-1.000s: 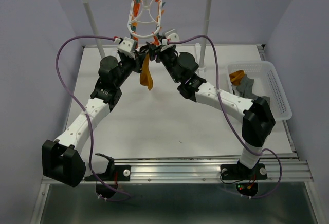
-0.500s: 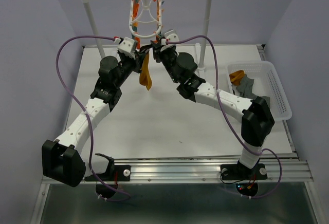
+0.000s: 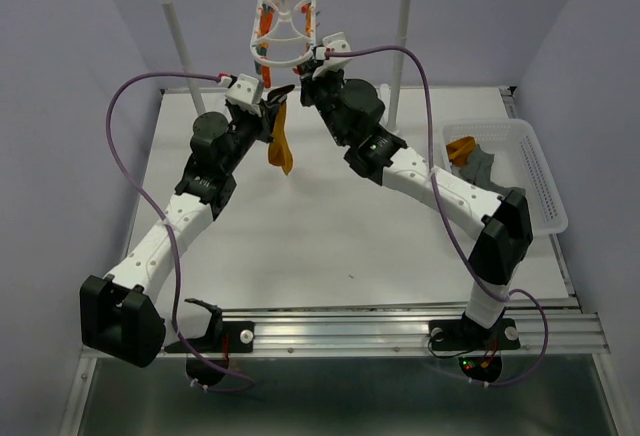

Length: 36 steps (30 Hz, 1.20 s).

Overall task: Clip the socks to the hanger
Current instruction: Open the clamp at the hanger.

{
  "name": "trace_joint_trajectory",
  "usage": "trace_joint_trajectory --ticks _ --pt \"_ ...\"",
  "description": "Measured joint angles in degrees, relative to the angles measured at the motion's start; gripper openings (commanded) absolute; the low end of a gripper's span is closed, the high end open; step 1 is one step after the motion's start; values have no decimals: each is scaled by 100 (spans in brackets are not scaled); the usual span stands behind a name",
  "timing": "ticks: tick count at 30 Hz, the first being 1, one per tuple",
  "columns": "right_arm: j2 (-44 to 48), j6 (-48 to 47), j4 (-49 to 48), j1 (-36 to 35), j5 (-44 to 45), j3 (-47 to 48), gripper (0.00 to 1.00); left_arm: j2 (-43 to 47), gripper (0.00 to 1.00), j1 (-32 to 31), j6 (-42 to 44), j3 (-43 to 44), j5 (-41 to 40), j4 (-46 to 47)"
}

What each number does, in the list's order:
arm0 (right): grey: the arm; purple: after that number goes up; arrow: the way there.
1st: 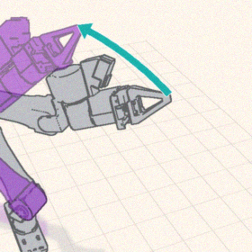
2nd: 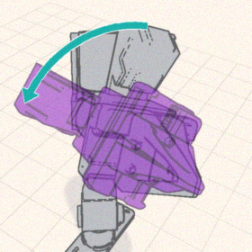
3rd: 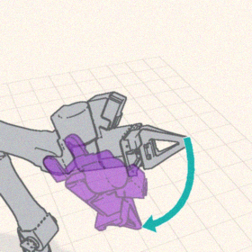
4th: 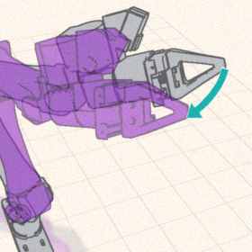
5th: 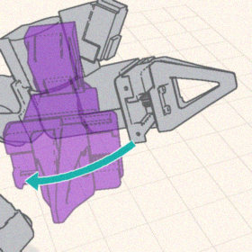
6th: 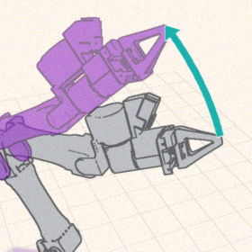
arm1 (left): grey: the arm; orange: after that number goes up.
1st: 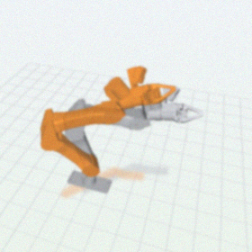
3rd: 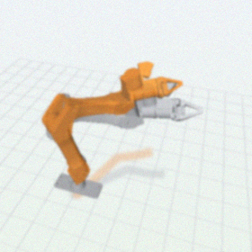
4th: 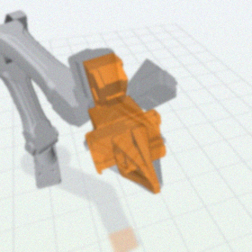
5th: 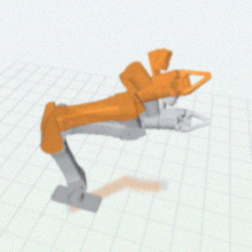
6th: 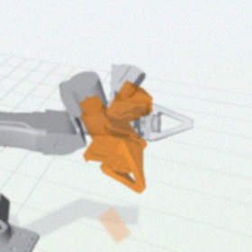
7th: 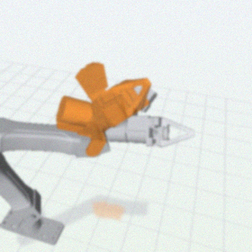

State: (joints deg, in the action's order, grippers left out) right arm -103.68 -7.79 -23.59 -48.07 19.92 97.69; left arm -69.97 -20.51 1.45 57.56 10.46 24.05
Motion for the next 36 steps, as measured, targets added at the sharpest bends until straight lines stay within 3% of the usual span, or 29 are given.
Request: trace_joint_trajectory --ticks 9,21,26,36 --pt "-109 597 855 81 -240 426 2 63 0 0 0 -87 -22 42" --pt "-125 1130 1161 264 -535 417 3 70 0 0 0 -87 -24 55" --pt "-125 1405 1163 557 -1167 313 20 61 0 0 9 -85 -87 57" --pt "-24 1615 1235 1097 -1939 -98 33 -229 0 0 24 212 -420 42"
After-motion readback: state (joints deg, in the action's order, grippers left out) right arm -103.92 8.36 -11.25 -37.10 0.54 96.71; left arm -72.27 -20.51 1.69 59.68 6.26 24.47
